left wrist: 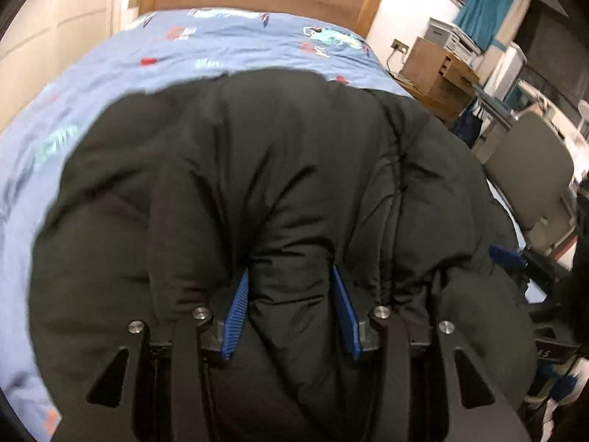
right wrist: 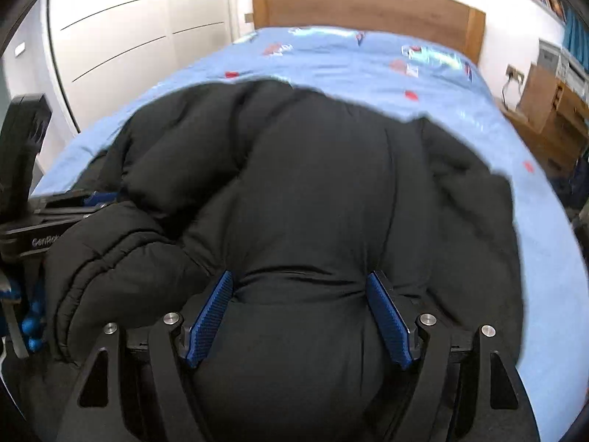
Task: Fold large clothes
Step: 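Lay the lifted hem over the hood with both grippers and press it flat, then open both grippers and lift them away from the folded coat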
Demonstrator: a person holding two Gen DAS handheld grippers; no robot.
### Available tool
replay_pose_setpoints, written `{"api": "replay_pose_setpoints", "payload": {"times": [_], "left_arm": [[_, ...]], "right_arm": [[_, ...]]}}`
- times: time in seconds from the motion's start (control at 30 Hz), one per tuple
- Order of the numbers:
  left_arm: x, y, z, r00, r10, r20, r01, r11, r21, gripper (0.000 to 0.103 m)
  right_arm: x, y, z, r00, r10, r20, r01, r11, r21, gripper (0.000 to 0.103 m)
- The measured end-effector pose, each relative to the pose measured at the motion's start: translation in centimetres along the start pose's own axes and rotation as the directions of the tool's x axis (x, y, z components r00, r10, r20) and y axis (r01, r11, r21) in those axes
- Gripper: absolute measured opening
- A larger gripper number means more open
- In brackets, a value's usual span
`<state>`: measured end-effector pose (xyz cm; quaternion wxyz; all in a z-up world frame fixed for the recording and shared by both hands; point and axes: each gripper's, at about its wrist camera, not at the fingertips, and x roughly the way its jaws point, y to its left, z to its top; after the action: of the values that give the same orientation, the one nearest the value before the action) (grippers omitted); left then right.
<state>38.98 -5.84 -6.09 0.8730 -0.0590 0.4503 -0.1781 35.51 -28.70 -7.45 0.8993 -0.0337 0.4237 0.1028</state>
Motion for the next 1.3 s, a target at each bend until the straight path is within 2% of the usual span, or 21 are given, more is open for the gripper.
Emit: {"api": "replay_pose_setpoints", "payload": {"times": [0.17,0.3,0.37,0.43,0.5,0.67,1.0,1.3], "left_arm": [[-1.8,-0.5,0.2,1.0,0.014,0.007,-0.014,1.0,0.024,0.043],[-6.1,-1.7,-1.6,0.997,-0.037,0.071,0.034,0.998,0.043,0.043],[-5.8,-1.8,-3.0,0.999,-0.024,0.036,0.023,0.999,0.03,0.043],[-4.6,-2.0,-4.3,1.0,0.0,-0.024,0.001,0.999,0.034,0.043],[-5.3,-2.4,-5.0,1.0,0.017,-0.022,-0.016,0.999,0.034,0.043],[-10.4,-3.9,-6.4,0.996,0.087,0.033,-0.089,0.994,0.064,0.043],[-22.6,-6.5,-11.9,0.972,0.176,0.154,-0.193,0.977,0.097,0.043],[-29.5,-6.5,-16.4,0.948,0.219,0.231,-0.252,0.96,0.125,0.055]], "right_arm": [[-1.0,-0.2,-0.2,1.0,0.003,-0.025,-0.003,1.0,0.018,0.075],[-5.0,0.4,-1.2,1.0,0.022,0.022,-0.023,1.0,0.022,0.075],[-6.3,1.0,-2.6,0.999,0.04,0.034,-0.041,0.999,0.027,0.075],[-6.1,1.4,-3.8,1.0,0.03,0.003,-0.03,0.999,0.026,0.075],[-5.8,1.3,-5.1,0.999,-0.006,-0.045,0.009,0.999,0.053,0.075],[-8.5,0.8,-6.0,0.999,-0.009,-0.042,0.014,0.992,0.121,0.075],[-19.2,2.2,-10.0,0.998,-0.05,0.028,0.045,0.988,0.145,0.075],[-26.0,0.5,-15.0,0.992,-0.109,0.059,0.092,0.967,0.236,0.079]]}}
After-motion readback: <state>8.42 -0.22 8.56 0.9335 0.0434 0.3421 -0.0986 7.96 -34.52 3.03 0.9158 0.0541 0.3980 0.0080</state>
